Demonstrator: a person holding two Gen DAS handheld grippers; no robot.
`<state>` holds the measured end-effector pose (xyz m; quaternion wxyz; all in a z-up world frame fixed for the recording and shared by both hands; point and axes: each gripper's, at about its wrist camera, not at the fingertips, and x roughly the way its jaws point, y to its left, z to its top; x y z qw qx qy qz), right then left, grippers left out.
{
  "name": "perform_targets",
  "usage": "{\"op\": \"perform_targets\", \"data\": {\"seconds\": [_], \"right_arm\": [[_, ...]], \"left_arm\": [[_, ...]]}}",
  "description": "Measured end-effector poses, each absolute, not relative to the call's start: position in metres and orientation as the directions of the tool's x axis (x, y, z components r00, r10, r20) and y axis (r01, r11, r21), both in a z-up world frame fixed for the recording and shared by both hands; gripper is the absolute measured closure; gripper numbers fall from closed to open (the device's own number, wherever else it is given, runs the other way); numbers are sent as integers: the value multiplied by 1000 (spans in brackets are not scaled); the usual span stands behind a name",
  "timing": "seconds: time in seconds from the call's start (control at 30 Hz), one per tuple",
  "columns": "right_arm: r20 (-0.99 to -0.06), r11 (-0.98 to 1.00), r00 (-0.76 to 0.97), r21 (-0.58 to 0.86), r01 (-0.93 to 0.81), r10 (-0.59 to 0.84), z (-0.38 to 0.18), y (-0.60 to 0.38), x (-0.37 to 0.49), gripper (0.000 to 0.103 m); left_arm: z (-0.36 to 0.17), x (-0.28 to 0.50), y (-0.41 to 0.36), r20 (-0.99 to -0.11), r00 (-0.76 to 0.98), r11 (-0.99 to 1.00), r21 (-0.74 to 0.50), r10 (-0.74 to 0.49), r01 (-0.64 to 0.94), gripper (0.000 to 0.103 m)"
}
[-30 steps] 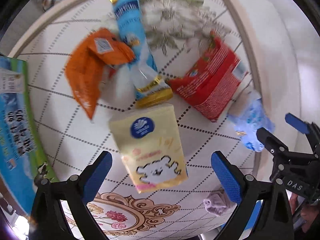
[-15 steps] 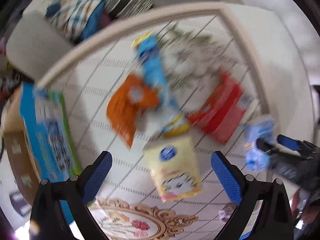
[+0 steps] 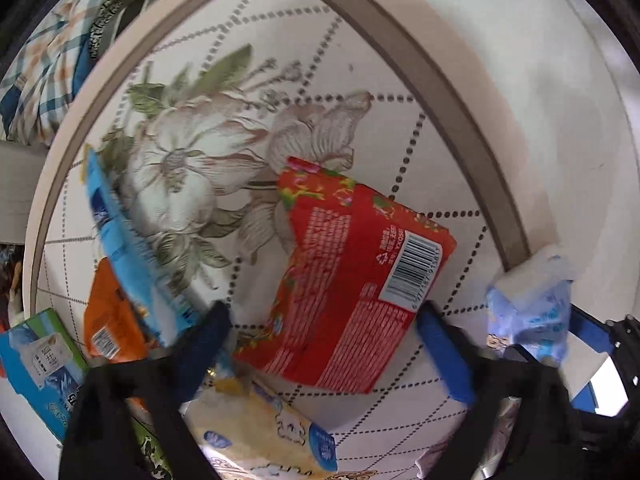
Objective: Organize soft objects
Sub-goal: 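Grasp the red snack bag with the left tool while the right tool grasps the blue-white tissue pack, then carry both packs into the box and open both tools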
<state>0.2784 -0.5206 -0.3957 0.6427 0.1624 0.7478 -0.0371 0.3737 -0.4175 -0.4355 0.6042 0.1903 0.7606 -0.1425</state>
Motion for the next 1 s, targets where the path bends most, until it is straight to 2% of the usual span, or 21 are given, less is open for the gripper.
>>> {"op": "perform_targets", "data": {"seconds": [0.07, 0.1, 0.13, 0.2, 0.3, 0.43, 0.7, 1.0], "right_arm": [[-970, 943, -138, 151, 297, 199, -402, -524, 273, 39], [-969, 941, -146, 148, 303, 200, -405, -526, 273, 39], [-969, 941, -146, 146, 304, 198, -410, -522, 279, 39], [-974, 948, -146, 125, 294, 173, -411, -523, 279, 41], [-979, 954, -143, 103, 281, 148, -414, -513, 286, 52], [-984, 959, -129, 83, 269, 122, -403, -494, 293, 65], [-986, 945, -39, 141, 295, 160, -353, -467, 281, 67], [-961, 945, 88, 273, 178, 261, -267, -384, 270, 67]], "left_arm": [[-433, 374, -421, -977, -190, 889, -2, 95, 458, 33], [-430, 374, -423, -979, -184, 886, -2, 93, 463, 44], [-428, 371, -427, -980, -176, 886, 0, 92, 464, 49], [-424, 369, -432, -981, -162, 883, 16, 104, 469, 53], [-414, 375, -431, -983, -157, 891, 13, 94, 455, 57], [-397, 365, -414, -986, -164, 918, -40, 28, 396, 58], [-342, 352, -369, -991, -96, 945, -118, -93, 305, 58], [-258, 319, -242, -979, 6, 966, -203, -206, 158, 58]]}}
